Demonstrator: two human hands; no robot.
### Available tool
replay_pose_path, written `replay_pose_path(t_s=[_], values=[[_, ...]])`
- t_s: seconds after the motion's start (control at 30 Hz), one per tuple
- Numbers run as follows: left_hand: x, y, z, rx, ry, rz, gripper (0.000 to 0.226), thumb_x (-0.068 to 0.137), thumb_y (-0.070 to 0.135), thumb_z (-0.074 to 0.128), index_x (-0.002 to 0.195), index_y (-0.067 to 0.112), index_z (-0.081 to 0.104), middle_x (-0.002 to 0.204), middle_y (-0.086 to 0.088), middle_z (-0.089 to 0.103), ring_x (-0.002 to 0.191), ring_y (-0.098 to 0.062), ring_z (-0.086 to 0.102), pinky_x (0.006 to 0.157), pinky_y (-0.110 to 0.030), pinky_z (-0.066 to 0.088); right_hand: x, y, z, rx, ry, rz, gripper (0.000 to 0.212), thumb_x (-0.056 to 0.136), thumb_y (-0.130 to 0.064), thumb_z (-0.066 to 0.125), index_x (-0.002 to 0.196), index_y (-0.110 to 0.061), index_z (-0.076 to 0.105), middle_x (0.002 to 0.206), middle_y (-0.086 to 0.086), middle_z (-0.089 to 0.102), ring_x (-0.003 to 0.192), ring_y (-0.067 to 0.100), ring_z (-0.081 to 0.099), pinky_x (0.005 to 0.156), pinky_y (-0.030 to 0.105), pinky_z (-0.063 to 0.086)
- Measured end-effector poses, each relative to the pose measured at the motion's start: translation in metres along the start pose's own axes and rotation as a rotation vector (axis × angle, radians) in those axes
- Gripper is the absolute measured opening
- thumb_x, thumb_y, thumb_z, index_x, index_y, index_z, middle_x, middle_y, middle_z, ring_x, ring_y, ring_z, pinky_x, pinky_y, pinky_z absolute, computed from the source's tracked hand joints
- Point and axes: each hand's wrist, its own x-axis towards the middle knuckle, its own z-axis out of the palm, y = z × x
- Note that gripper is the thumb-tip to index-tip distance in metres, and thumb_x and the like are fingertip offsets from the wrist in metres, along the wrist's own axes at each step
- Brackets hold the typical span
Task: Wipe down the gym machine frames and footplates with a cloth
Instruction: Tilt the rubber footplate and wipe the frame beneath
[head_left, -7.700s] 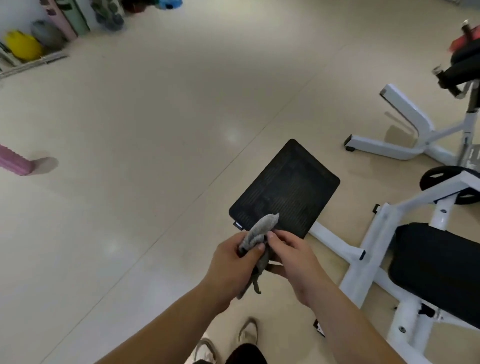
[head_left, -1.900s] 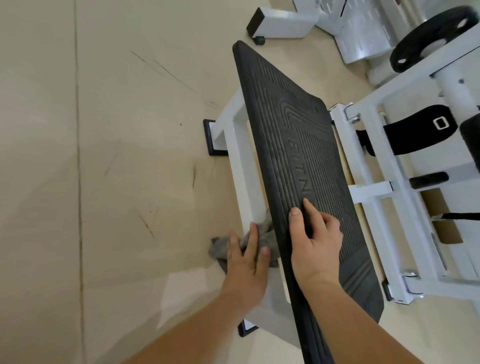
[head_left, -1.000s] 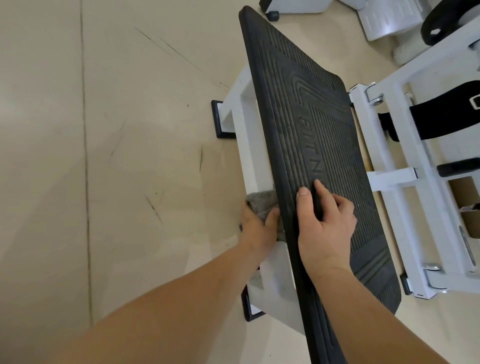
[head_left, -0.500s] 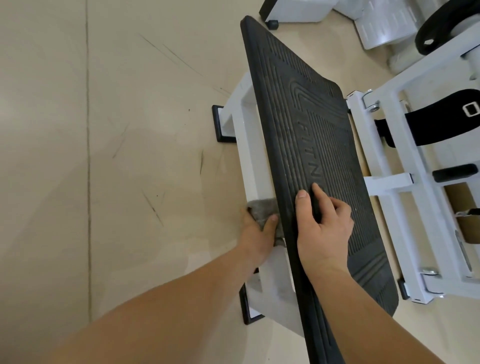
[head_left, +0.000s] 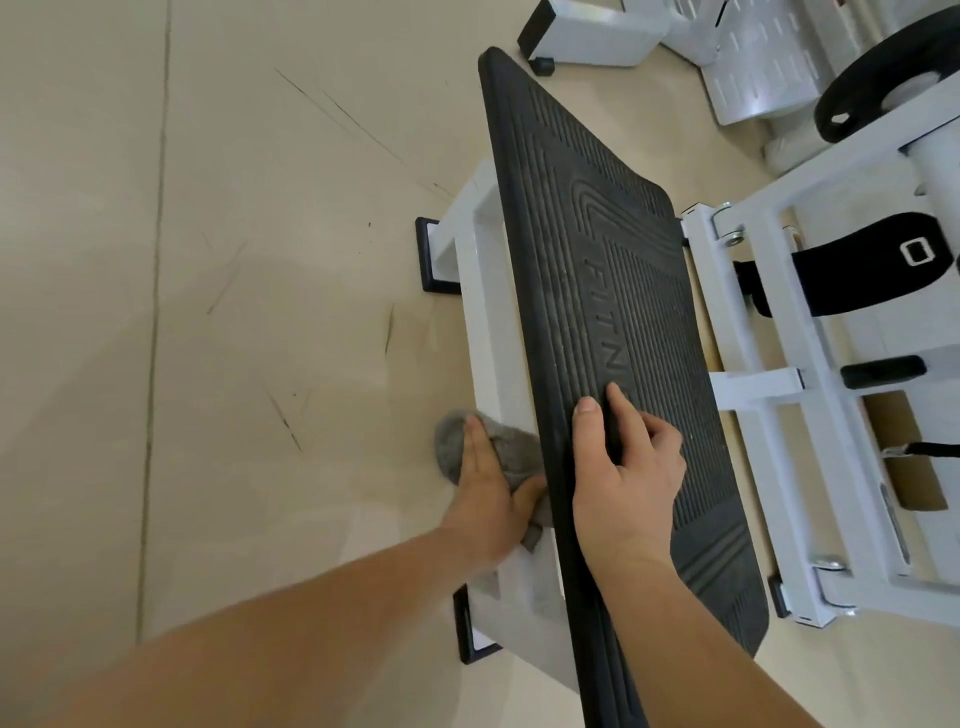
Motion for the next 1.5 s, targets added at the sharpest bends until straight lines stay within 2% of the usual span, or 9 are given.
replay_pose_path(t_s=[0.27, 0.43, 0.57, 0.7, 1.03, 1.17, 1.3, 1.4, 1.5], values=[[-0.011, -0.01, 0.005, 0.002, -0.055, -0.012, 0.098, 0.1, 0.025, 0.058, 0.16, 0.018, -0.019, 0.17, -0.004, -0.016, 0.158, -0.031, 0.005, 0.126, -0.046, 0.019, -0.001, -0.001, -0.001, -0.022, 0.001, -0.002, 0.061, 0.095, -0.068, 0.045, 0.15, -0.043, 0.045, 0.128, -0.017, 0.033, 0.124, 0.002, 0.025, 0.111, 0.043, 0.035], [-0.07, -0.046, 0.041, -0.275, -0.169, -0.234, 0.104, 0.088, 0.058, 0.062, 0.146, 0.06, -0.024, 0.163, 0.008, 0.027, 0.149, -0.013, 0.033, 0.121, -0.028, 0.028, -0.001, -0.001, -0.001, -0.022, -0.005, -0.001, 0.058, 0.097, -0.065, 0.046, 0.15, -0.043, 0.045, 0.13, -0.016, 0.034, 0.129, 0.005, 0.026, 0.113, 0.043, 0.034], [-0.033, -0.017, 0.017, -0.106, -0.098, -0.099, 0.099, 0.1, 0.041, 0.056, 0.159, 0.025, -0.022, 0.171, -0.006, -0.002, 0.156, -0.03, 0.014, 0.125, -0.047, 0.023, -0.002, -0.001, -0.002, -0.023, -0.009, -0.012, 0.056, 0.099, -0.063, 0.047, 0.15, -0.042, 0.045, 0.132, -0.014, 0.035, 0.13, 0.008, 0.027, 0.113, 0.044, 0.033], [0.044, 0.017, -0.024, -0.024, 0.026, -0.003, 0.087, 0.104, 0.028, 0.05, 0.161, 0.015, -0.014, 0.171, -0.008, -0.01, 0.157, -0.034, 0.006, 0.126, -0.051, 0.017, -0.002, -0.003, 0.0, -0.028, 0.002, -0.014, 0.063, 0.096, -0.067, 0.045, 0.152, -0.039, 0.044, 0.131, -0.014, 0.034, 0.13, 0.008, 0.028, 0.114, 0.045, 0.033], [-0.022, -0.006, 0.001, 0.003, -0.088, -0.049, 0.088, 0.105, 0.036, 0.05, 0.161, 0.021, -0.015, 0.17, 0.0, -0.015, 0.158, -0.028, 0.003, 0.127, -0.045, 0.016, -0.007, -0.007, -0.001, -0.154, 0.028, -0.028, 0.075, 0.094, -0.071, 0.033, 0.16, -0.035, 0.028, 0.143, -0.007, 0.033, 0.137, 0.014, 0.028, 0.114, 0.048, 0.036], [0.002, -0.012, -0.02, 0.232, -0.195, -0.048, 0.119, 0.093, 0.057, 0.061, 0.156, 0.014, -0.03, 0.166, -0.003, -0.032, 0.154, -0.022, -0.023, 0.128, -0.039, 0.0, 0.0, -0.024, -0.008, -0.423, 0.068, -0.236, 0.061, 0.104, -0.052, 0.034, 0.159, -0.025, 0.034, 0.144, 0.002, 0.038, 0.131, 0.019, 0.033, 0.106, 0.043, 0.041], [0.025, -0.013, -0.032, 0.435, -0.244, -0.043, 0.136, 0.081, 0.078, 0.058, 0.152, 0.006, -0.034, 0.161, -0.007, -0.039, 0.15, -0.026, -0.034, 0.126, -0.038, -0.012, 0.05, -0.087, 0.008, -0.278, 0.02, -0.352, 0.054, 0.101, -0.056, 0.043, 0.153, -0.038, 0.042, 0.132, -0.006, 0.039, 0.123, 0.012, 0.034, 0.098, 0.032, 0.036], [0.036, -0.01, -0.033, 0.314, -0.218, -0.021, 0.126, 0.09, 0.07, 0.054, 0.152, 0.006, -0.035, 0.163, -0.006, -0.036, 0.151, -0.022, -0.031, 0.126, -0.035, -0.01, 0.092, -0.128, 0.041, -0.332, -0.069, -0.4, 0.051, 0.102, -0.059, 0.044, 0.151, -0.044, 0.041, 0.129, -0.008, 0.039, 0.12, 0.012, 0.034, 0.095, 0.033, 0.04], [0.07, 0.0, -0.037, 0.133, -0.167, -0.042, 0.119, 0.095, 0.06, 0.055, 0.142, 0.016, -0.045, 0.164, -0.001, -0.035, 0.156, -0.018, -0.019, 0.129, -0.036, 0.001, 0.107, -0.129, 0.064, -0.371, 0.081, -0.425, 0.044, 0.104, -0.052, 0.044, 0.147, -0.041, 0.045, 0.124, -0.003, 0.043, 0.11, 0.017, 0.037, 0.094, 0.042, 0.045]])
